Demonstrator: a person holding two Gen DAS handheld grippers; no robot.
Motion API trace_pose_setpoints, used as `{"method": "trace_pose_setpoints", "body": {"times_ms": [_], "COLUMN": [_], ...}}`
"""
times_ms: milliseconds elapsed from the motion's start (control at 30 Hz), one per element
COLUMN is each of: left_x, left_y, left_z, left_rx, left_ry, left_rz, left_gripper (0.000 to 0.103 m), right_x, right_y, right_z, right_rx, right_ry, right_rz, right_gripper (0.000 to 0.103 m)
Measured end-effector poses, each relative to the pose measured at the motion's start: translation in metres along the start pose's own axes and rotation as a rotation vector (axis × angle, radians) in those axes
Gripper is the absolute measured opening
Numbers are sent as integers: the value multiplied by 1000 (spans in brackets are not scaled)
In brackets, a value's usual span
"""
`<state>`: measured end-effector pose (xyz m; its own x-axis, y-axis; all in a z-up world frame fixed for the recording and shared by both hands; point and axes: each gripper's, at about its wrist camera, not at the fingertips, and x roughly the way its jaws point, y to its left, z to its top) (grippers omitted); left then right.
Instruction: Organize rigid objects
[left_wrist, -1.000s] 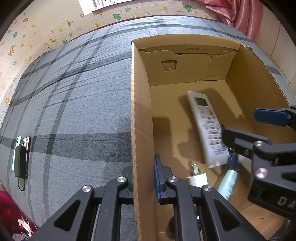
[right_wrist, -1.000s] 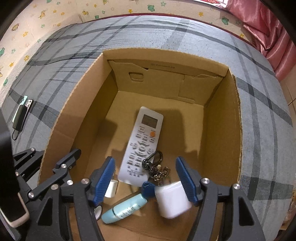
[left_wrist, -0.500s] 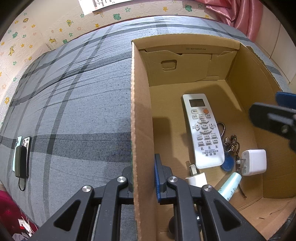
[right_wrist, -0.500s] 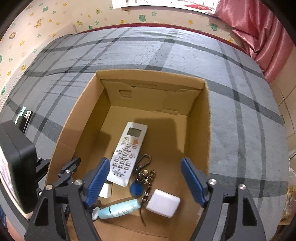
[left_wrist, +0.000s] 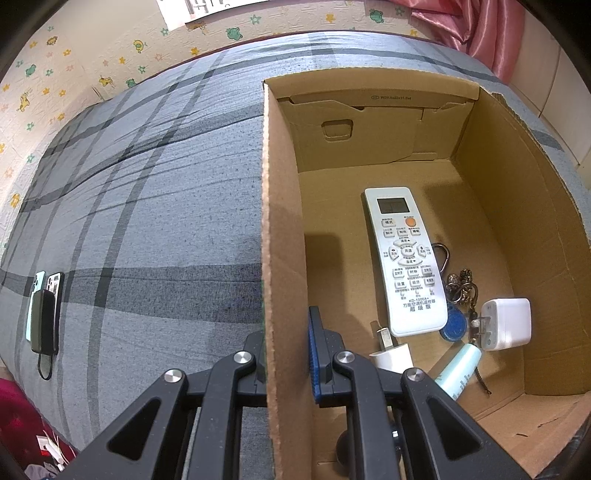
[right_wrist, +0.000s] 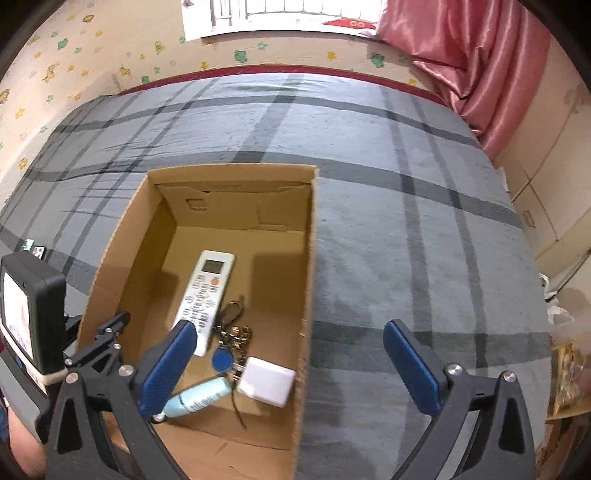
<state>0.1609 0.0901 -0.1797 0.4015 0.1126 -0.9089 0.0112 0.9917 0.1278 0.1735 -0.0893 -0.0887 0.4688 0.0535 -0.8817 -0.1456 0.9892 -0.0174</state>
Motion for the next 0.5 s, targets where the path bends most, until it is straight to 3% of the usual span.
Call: {"method": "trace_pose_setpoints", "body": {"times_ms": [333,400,467,500], "left_x": [-4,-8,-16,-22], "left_y": [-2,-3,-5,-4], "left_z": [1,1,1,1], "left_rx": [2,8,14,5], "left_ry": [-1,-4,-17,-28], "left_rz": [18,42,72,72], "left_gripper": [17,27,70,76], "right_x": [-6,-7,-10,-11], "right_y": [-7,-9,-11,-12], "right_z": [-4,-5,-6,-6], "right_rx": [6,12,20,21], "right_ry": [-4,-10,-14,-15], "right_rz": [32,29,32,32], "right_gripper": [103,103,103,103]}}
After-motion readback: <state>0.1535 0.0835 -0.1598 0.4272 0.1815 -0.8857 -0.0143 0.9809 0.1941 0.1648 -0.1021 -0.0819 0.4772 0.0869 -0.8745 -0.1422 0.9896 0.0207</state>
